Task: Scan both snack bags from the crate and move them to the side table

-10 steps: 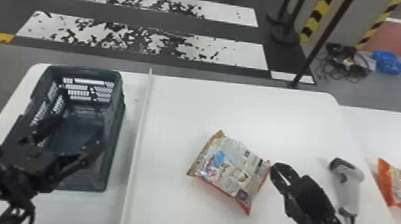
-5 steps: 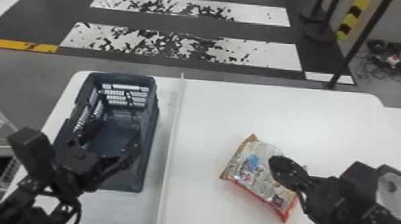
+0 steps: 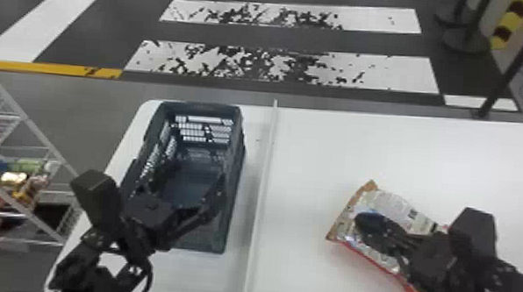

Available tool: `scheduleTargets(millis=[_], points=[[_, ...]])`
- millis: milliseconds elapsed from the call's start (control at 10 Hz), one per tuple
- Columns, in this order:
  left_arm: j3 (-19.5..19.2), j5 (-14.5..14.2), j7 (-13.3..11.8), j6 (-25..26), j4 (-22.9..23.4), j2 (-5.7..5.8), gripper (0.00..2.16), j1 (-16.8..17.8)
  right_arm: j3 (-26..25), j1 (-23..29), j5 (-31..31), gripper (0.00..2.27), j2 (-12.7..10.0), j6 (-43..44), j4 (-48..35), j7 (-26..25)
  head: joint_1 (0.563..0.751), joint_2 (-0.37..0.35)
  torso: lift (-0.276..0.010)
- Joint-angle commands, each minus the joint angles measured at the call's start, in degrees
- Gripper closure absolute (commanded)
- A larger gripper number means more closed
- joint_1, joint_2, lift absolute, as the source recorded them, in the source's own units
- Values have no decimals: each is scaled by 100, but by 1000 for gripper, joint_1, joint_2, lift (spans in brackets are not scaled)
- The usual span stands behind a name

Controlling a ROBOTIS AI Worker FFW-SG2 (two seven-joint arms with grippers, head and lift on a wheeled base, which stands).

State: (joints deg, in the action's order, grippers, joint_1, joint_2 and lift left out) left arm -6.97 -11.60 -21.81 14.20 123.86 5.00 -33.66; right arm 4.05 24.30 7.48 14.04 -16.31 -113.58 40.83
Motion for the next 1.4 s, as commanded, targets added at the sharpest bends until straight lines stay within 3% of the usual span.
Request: scheduleTargets(millis=[0,500,1000,1300], points=[[-6,0,-7,18,7,27,87,0,-1,-356,-9,2256,-86,0,319,-5,695,132,-75],[-6,0,-16,35,7,71,87,0,-27,-953,114,2256,-270,35,1251,-392,695,99,-75],[47,0,-16,35,-90,71,87,79,26,-1217,298,2256,-305,422,2481,-550,695,72,-75],[47,0,-16,35,-90,71,87,79,-168,-1208,26,2256,-385,457,2446,-585,695,62,-75]])
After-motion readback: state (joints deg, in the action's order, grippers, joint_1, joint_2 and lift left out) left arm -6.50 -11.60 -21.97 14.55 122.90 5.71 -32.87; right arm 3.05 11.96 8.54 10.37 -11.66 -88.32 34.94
